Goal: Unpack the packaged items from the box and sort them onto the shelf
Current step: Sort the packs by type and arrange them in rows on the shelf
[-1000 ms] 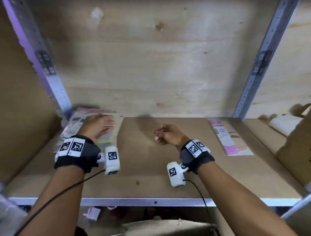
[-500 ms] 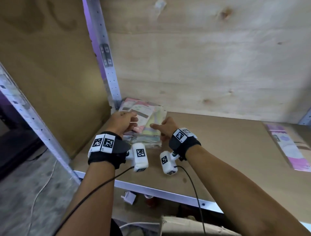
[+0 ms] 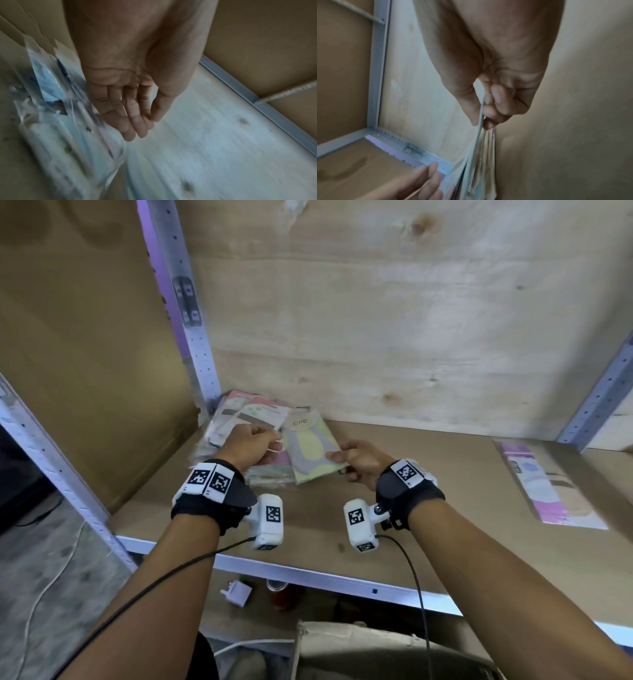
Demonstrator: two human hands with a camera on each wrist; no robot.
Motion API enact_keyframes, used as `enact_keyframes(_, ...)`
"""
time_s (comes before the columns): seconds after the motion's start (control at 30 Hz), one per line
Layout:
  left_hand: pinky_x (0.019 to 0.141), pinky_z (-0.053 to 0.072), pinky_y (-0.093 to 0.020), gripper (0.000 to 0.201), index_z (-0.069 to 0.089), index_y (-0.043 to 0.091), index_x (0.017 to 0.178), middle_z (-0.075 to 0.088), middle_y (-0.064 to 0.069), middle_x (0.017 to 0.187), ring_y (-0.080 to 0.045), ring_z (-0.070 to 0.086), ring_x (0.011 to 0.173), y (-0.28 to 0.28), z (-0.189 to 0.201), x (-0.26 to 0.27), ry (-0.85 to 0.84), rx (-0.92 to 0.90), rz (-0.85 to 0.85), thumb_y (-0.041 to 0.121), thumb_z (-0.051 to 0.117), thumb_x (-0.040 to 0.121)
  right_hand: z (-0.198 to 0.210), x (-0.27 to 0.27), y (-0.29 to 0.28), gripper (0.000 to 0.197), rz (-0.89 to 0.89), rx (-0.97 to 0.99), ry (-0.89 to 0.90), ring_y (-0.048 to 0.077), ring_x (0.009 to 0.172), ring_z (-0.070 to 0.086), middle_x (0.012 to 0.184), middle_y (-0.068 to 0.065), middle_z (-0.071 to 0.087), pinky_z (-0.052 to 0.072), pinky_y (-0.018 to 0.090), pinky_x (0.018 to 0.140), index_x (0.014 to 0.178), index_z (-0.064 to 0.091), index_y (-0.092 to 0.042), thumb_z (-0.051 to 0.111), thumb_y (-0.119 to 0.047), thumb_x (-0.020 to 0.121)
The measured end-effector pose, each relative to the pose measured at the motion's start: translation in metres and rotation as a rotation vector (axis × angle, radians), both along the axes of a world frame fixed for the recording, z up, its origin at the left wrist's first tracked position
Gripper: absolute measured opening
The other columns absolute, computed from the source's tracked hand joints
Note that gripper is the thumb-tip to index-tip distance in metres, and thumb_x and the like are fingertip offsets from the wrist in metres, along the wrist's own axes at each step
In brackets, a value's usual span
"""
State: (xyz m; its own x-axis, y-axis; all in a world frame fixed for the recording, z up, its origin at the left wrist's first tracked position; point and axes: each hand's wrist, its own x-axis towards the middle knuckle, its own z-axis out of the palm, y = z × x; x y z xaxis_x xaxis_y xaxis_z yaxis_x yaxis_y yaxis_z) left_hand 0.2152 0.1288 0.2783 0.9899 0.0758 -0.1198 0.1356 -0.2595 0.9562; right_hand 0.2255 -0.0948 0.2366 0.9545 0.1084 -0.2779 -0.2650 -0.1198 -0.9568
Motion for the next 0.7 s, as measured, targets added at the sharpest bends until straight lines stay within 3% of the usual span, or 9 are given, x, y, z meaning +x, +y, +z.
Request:
enact_keyframes(0.1,0.054,0.051,-0.022,0.008,0.066,0.007,0.09,0.068,-0.014,0.086,-0.02,0.063,0.061,-0.028,-0.007,-0.004,0.005,0.096,-0.13,0.009,0.06,0.095,0.001,-0.028,-0.035,0.006,0.009,0.049,-0.025,0.015,0.055,0.044,0.087,0.01,0.059,0.032,0.021,0.041,0.093,0.058,-0.011,0.063,-0.009,0.094)
enact_keyframes(0.17,0.064,0.048,-0.031,0.009,0.064,0.008,0.088,0.065,-0.015,0.087,-0.024,0.061,0.07,-0.049,-0.01,-0.005,0.005,0.144,-0.207,0.007,0.057,0.094,-0.002,-0.048,-0.061,0.003,0.012,0.074,-0.05,0.015,0.057,0.047,0.09,0.009,0.063,0.033,0.023,0.046,0.095,0.064,-0.013,0.062,-0.01,0.094)
enact_keyframes(0.23,0.07,0.049,-0.037,0.014,0.065,0.006,0.103,0.065,-0.014,0.088,-0.024,0.061,0.074,-0.07,-0.013,-0.004,-0.006,0.176,-0.231,0.013,0.057,0.094,-0.006,-0.065,-0.086,0.008,0.013,0.109,-0.081,0.016,0.063,0.049,0.092,0.009,0.065,0.034,0.025,0.05,0.1,0.068,-0.013,0.062,-0.012,0.095)
enact_keyframes(0.33,0.07,0.057,-0.034,0.038,0.058,0.004,0.128,0.062,-0.004,0.086,-0.02,0.061,0.07,-0.095,-0.016,-0.002,-0.007,0.181,-0.223,0.023,0.062,0.095,-0.01,-0.085,-0.117,0.011,0.018,0.171,-0.116,0.02,0.071,0.051,0.093,0.009,0.066,0.037,0.023,0.05,0.104,0.068,-0.012,0.063,-0.015,0.095)
enact_keyframes(0.43,0.086,0.061,-0.038,0.049,0.052,0.009,0.133,0.066,-0.005,0.111,-0.023,0.07,0.09,-0.118,-0.02,0.0,0.002,0.176,-0.221,0.033,0.066,0.093,-0.015,-0.096,-0.143,0.018,-0.021,0.224,-0.133,0.021,0.074,0.052,0.095,0.008,0.067,0.04,0.022,0.05,0.11,0.069,-0.009,0.065,-0.017,0.094)
enact_keyframes(0.53,0.088,0.061,-0.038,0.058,0.049,0.009,0.137,0.067,-0.004,0.112,-0.022,0.07,0.091,-0.138,-0.021,0.003,0.008,0.11,-0.234,0.034,0.072,0.09,-0.019,-0.103,-0.161,0.033,-0.055,0.246,-0.145,0.019,0.076,0.051,0.098,0.009,0.065,0.038,0.021,0.05,0.122,0.062,0.0,0.065,-0.018,0.094)
enact_keyframes(0.7,0.087,0.058,-0.032,0.037,0.066,0.015,0.122,0.073,-0.002,0.113,-0.019,0.07,0.103,-0.158,-0.022,0.011,-0.007,0.053,-0.297,0.033,0.072,0.09,-0.023,-0.114,-0.182,0.03,-0.031,0.254,-0.156,0.015,0.071,0.049,0.093,0.004,0.064,0.036,0.021,0.052,0.12,0.064,-0.005,0.064,-0.021,0.095)
